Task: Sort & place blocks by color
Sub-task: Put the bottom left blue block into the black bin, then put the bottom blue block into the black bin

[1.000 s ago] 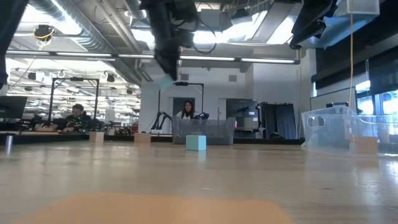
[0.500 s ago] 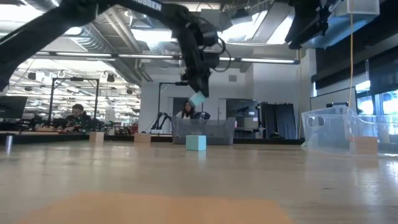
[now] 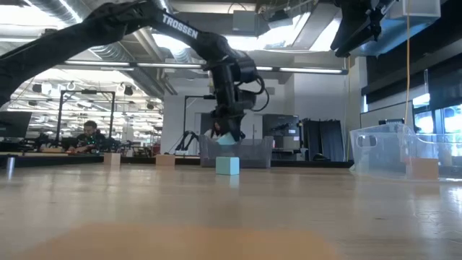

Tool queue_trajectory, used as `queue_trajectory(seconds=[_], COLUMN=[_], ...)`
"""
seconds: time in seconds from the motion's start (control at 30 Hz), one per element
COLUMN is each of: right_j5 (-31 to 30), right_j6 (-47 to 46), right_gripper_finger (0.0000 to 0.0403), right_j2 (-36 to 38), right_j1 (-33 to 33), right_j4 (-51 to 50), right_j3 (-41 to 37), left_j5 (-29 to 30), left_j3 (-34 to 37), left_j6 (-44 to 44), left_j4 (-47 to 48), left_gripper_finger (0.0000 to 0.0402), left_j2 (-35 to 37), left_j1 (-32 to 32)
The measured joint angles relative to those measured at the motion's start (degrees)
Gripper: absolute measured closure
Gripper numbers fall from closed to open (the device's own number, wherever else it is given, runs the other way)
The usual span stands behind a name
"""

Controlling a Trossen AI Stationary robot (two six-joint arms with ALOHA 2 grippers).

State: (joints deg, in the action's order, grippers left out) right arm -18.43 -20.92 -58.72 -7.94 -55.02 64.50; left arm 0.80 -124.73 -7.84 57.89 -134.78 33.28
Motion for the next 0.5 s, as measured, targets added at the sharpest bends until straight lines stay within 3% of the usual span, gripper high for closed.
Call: queue_trajectory(seconds=[0.1,0.27,0.5], right_j5=[-0.01,0.01,0.07], right_j6=[0.01,0.12,-0.02], right_gripper_finger=[0.0202,0.0202,0.0202], right_j2=[0.00,0.00,0.00], right_j1=[0.00,0.00,-0.02], right_j4=[0.00,0.00,0.00], right_j3=[-0.01,0.01,-0.01], left_j5=[0.40,4.01,4.22], left_j3=[-0.01,-0.02,-0.02], left_j6=[0.40,2.80,2.85], left_j4=[0.04,-0.10,-0.13], left_gripper_finger=[0.0275,0.0220,0.0211], left_j2=[0.03,0.04,0.04], left_j1=[0.02,-0.11,-0.19])
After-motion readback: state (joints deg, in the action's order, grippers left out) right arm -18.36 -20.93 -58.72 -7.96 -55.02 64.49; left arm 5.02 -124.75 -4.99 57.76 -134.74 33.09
